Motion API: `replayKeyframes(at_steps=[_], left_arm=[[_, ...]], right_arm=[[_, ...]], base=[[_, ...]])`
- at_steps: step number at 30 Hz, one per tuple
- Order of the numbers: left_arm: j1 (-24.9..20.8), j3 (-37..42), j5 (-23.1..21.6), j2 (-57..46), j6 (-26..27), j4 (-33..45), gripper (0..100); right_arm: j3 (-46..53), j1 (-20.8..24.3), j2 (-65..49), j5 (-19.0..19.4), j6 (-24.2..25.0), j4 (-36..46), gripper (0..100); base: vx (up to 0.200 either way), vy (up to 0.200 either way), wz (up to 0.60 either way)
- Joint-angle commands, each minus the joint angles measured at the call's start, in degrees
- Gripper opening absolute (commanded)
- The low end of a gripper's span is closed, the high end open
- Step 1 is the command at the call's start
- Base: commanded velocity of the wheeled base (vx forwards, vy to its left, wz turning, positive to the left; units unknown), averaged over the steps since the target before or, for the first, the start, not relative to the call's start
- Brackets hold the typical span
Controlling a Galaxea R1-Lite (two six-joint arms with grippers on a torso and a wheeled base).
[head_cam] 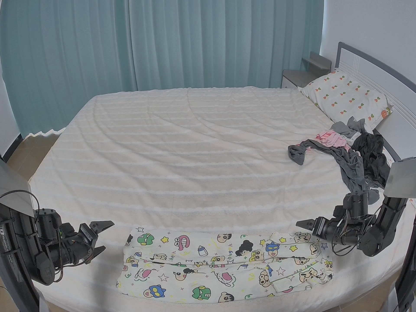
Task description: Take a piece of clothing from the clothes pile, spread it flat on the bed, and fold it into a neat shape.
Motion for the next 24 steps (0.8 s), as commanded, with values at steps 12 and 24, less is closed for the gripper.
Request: replayKeyframes(at_steps=[12,24], left_arm=[[0.05,0.92,0.06,0.01,-0.11,-1.05,100],[0.05,1.01,0.15,0.01,-0.11,-1.05,100]], right_arm=[[1.87,1.43,5.04,-0.38,0.12,-1.78,0],[2.31,3.27,4.16,-3.54,-0.84,-11.18,0]], base=[[0.0,0.0,0.0],[0.0,0.0,0.0]])
